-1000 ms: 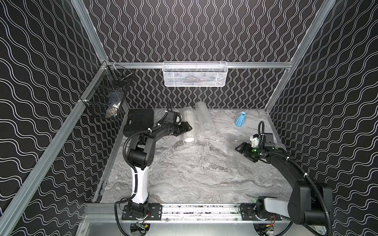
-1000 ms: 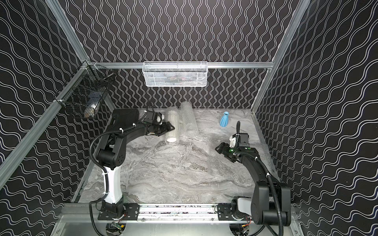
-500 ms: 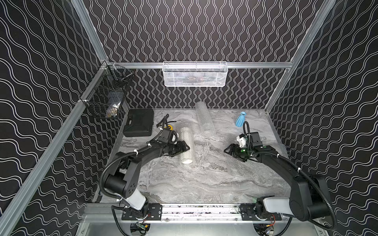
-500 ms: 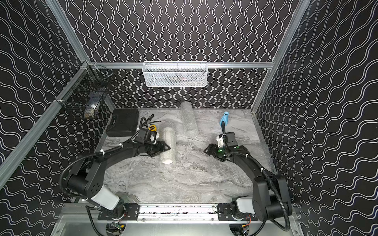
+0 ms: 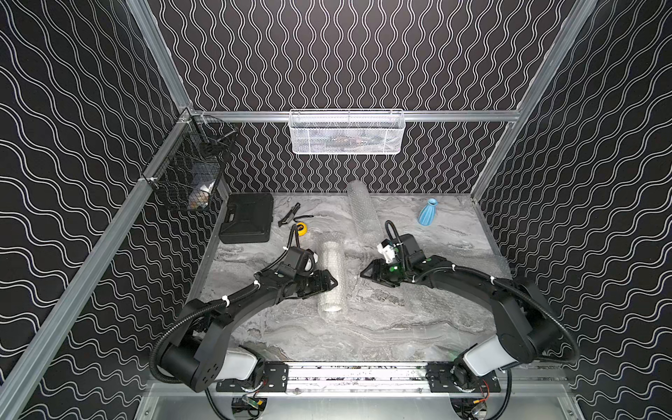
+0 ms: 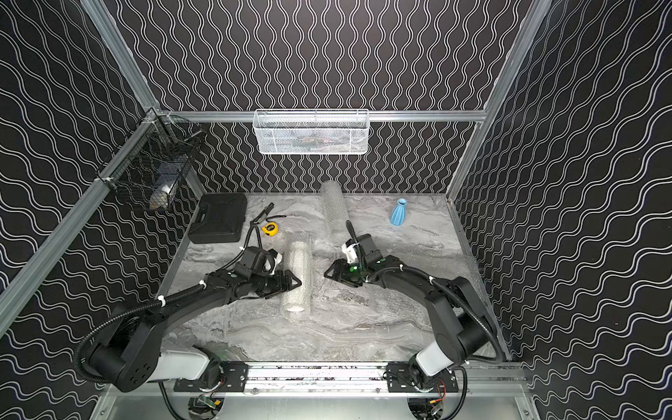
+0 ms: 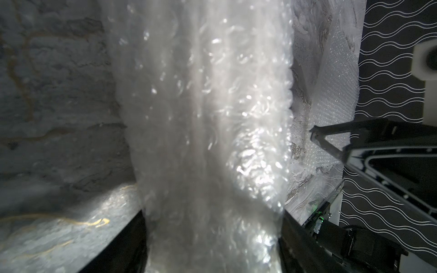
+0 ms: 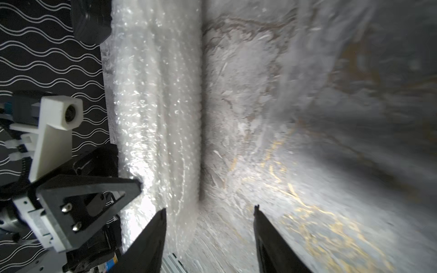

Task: Unwrap the vase from the bubble wrap
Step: Move the bubble wrap to the center of the board, then unwrap the bubble wrap at the center of the board.

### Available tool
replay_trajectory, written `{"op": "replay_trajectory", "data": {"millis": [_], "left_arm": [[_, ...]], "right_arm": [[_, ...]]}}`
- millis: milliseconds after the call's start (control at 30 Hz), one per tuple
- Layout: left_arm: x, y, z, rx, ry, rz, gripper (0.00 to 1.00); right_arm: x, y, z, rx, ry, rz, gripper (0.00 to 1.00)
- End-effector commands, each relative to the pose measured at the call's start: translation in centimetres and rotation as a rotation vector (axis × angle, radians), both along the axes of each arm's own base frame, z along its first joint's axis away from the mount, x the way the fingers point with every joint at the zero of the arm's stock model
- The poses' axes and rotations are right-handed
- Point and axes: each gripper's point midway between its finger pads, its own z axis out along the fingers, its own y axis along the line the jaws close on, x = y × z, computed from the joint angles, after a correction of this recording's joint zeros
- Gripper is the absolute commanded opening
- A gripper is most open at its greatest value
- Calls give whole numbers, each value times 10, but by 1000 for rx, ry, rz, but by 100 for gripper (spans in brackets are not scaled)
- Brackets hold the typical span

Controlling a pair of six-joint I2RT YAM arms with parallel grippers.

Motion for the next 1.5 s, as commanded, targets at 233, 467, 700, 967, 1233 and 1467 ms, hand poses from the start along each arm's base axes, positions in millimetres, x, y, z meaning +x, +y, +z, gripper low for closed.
{"op": "replay_trajectory", "data": {"millis": [233, 467, 700, 967, 1233, 1467], "left_arm": [[-2, -1, 13, -28, -38, 6, 76], [-4, -3, 12, -48, -36, 4, 77], [-7, -5, 9, -59, -28, -5, 77], [-7, 0, 16, -17, -46, -22, 93], [2, 8, 27, 75, -88, -43, 99], [19, 14, 25, 160, -107, -30, 99]], "right_arm": [[9, 47, -10, 5, 6, 11, 44], [9, 49, -22, -13, 26, 3, 36], [3, 56, -33, -27, 46, 31, 31], [1, 55, -37, -64, 36, 44, 13], [-4, 58, -31, -58, 21, 52, 6], [-6, 59, -27, -56, 10, 58, 4]]}}
